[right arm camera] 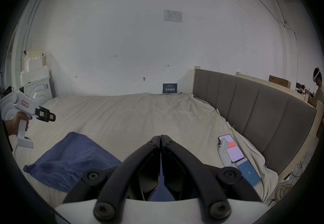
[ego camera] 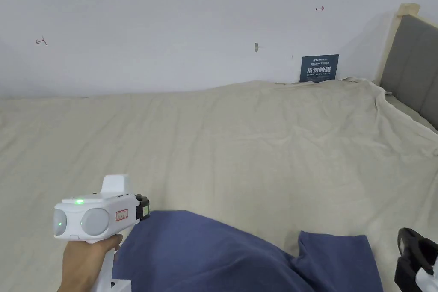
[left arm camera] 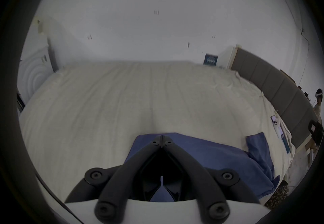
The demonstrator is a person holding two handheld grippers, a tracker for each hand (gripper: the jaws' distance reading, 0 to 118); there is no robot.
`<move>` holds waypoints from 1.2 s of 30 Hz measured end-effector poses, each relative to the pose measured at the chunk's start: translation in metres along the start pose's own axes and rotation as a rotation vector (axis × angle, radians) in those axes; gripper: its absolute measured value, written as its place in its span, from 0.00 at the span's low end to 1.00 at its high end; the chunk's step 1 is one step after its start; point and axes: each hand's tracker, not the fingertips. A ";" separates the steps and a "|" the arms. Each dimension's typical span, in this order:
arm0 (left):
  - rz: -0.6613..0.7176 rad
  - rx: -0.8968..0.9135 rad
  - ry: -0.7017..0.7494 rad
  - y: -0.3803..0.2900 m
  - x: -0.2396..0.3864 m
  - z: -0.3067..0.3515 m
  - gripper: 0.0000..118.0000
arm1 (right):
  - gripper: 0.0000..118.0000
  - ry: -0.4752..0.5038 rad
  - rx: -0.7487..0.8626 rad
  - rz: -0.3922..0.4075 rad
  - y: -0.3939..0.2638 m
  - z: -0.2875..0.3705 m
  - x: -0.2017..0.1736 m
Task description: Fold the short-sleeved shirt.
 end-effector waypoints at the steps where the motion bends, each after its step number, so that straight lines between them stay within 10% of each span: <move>1: 0.019 -0.042 0.012 0.004 -0.005 -0.018 0.38 | 0.00 -0.008 -0.007 0.000 -0.002 -0.006 0.001; 5: 0.031 -0.186 -0.001 0.014 -0.020 -0.081 0.69 | 0.00 -0.039 -0.044 0.002 -0.010 -0.029 0.005; 11: -0.063 -0.226 0.048 0.019 -0.019 -0.133 0.69 | 0.00 -0.068 -0.090 0.022 -0.022 -0.046 0.011; 15: -0.147 -0.342 0.036 0.008 -0.010 -0.155 0.39 | 0.00 -0.083 -0.106 0.014 -0.026 -0.047 0.013; 18: -0.152 -0.315 0.051 0.007 -0.008 -0.155 0.35 | 0.00 -0.092 -0.115 0.015 -0.026 -0.046 0.014; 21: -0.153 -0.309 0.047 0.007 -0.004 -0.151 0.04 | 0.00 -0.092 -0.120 0.011 -0.027 -0.043 0.016; 36: -0.140 -0.057 -0.037 0.008 0.013 -0.019 0.01 | 0.07 -0.026 -0.400 -0.105 -0.046 -0.082 0.031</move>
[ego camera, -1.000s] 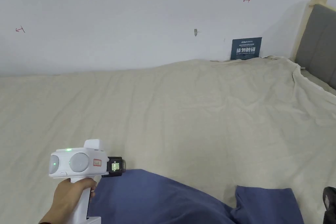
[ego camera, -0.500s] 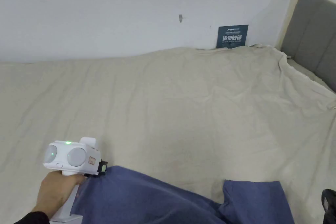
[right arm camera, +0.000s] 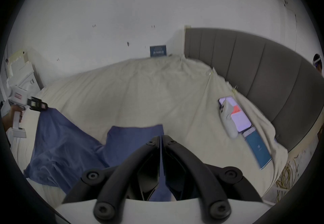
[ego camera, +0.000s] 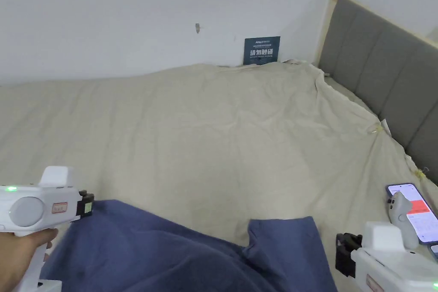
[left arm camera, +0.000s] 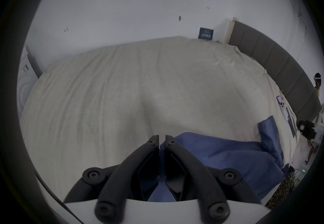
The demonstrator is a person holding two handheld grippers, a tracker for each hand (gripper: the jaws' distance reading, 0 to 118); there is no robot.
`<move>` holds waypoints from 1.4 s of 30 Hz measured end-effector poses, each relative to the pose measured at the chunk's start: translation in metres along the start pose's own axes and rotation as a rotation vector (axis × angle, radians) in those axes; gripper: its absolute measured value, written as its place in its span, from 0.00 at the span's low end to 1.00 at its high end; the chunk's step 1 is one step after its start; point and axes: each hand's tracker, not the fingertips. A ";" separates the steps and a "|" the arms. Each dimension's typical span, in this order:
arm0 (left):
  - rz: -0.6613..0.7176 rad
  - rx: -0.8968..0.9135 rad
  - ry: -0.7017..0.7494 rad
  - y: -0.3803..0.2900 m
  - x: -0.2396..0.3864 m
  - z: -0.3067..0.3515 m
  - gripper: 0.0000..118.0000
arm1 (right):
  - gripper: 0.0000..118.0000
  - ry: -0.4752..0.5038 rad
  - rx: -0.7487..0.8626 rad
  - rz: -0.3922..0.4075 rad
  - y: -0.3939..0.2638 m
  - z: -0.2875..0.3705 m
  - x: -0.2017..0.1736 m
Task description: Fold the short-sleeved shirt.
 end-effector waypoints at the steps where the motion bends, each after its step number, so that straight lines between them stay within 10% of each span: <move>1: 0.000 0.002 0.000 0.000 0.002 0.013 0.01 | 0.17 -0.009 -0.033 0.000 -0.003 -0.008 0.000; 4: -0.002 0.029 -0.003 -0.002 0.002 0.037 0.01 | 0.56 -0.027 -0.132 -0.011 -0.018 -0.034 0.001; 7: 0.005 0.042 -0.001 -0.003 0.002 0.052 0.01 | 0.57 -0.061 -0.243 -0.010 -0.033 -0.052 0.001; 16: 0.021 0.048 0.006 -0.012 0.006 0.064 0.01 | 0.30 -0.096 -0.334 0.029 -0.059 -0.072 -0.018; 18: 0.028 0.049 0.005 -0.014 0.005 0.063 0.01 | 0.01 -0.074 -0.327 0.027 -0.058 -0.070 -0.018; 42: 0.209 0.370 0.162 0.009 -0.055 0.224 0.01 | 0.01 0.225 0.417 0.041 0.144 0.114 -0.036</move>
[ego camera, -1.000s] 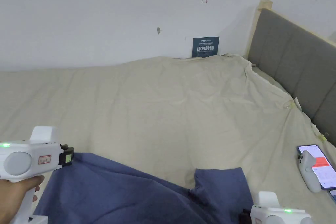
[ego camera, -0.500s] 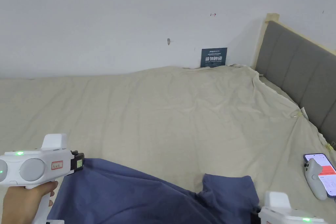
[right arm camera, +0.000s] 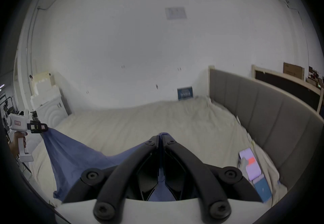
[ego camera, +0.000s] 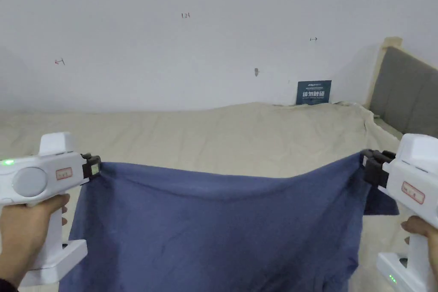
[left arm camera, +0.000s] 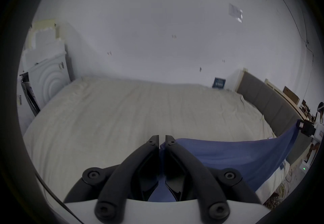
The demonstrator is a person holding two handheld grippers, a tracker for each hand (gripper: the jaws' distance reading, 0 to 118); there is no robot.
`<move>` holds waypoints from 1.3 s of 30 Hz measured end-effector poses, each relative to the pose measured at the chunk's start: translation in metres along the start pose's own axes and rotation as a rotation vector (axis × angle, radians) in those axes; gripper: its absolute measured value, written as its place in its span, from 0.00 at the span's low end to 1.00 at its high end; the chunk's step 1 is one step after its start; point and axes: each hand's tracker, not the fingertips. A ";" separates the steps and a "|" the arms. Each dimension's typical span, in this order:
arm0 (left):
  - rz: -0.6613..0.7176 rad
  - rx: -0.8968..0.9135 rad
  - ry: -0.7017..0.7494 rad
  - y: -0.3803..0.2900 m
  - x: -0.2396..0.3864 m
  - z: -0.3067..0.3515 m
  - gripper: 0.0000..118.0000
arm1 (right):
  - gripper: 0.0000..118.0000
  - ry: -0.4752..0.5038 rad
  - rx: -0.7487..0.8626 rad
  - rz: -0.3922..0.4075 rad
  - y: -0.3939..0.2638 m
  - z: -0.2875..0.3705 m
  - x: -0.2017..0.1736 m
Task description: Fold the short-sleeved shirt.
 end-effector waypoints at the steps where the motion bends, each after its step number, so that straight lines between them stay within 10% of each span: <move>1: 0.000 0.020 0.009 0.012 -0.003 0.008 0.01 | 0.01 0.003 0.024 0.009 0.015 -0.002 -0.007; 21: -0.045 0.345 0.148 0.196 0.012 0.032 0.01 | 0.01 -0.006 0.356 0.145 0.215 -0.058 -0.067; 39: -0.066 0.210 0.117 0.155 0.022 -0.091 0.01 | 0.01 -0.044 0.297 0.196 0.169 -0.153 -0.031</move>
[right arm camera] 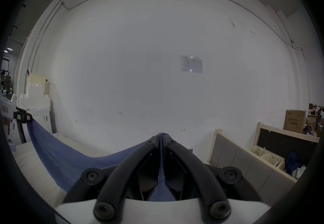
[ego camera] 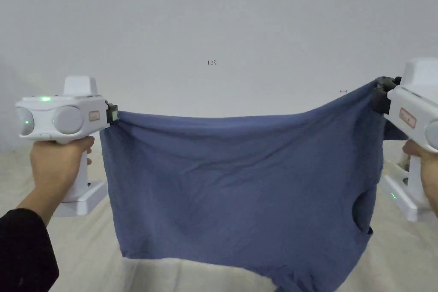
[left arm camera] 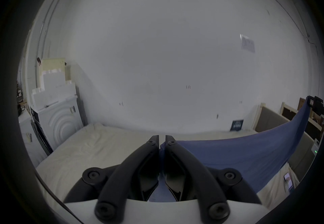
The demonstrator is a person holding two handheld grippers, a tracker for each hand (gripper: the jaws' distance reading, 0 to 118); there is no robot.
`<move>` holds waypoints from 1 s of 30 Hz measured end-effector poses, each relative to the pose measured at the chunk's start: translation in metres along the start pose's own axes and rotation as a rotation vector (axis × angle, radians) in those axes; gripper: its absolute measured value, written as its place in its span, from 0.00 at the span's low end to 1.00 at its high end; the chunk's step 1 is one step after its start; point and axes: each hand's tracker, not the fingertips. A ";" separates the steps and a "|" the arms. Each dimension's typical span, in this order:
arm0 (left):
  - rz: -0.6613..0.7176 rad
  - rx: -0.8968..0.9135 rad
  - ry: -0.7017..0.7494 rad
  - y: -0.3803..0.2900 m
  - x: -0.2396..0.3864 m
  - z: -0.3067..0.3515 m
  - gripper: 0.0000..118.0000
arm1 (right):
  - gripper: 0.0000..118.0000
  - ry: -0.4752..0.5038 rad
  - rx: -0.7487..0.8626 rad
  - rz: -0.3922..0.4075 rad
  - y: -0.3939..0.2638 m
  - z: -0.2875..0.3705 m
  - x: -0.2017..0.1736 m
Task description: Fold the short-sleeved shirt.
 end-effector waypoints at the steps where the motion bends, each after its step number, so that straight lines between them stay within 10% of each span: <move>1: -0.001 -0.014 -0.003 -0.014 0.000 -0.005 0.01 | 0.01 0.005 -0.025 0.002 -0.015 -0.001 0.000; 30: 0.062 -0.453 -0.006 -0.351 -0.038 0.175 0.01 | 0.01 0.102 -0.488 -0.261 -0.283 0.316 -0.006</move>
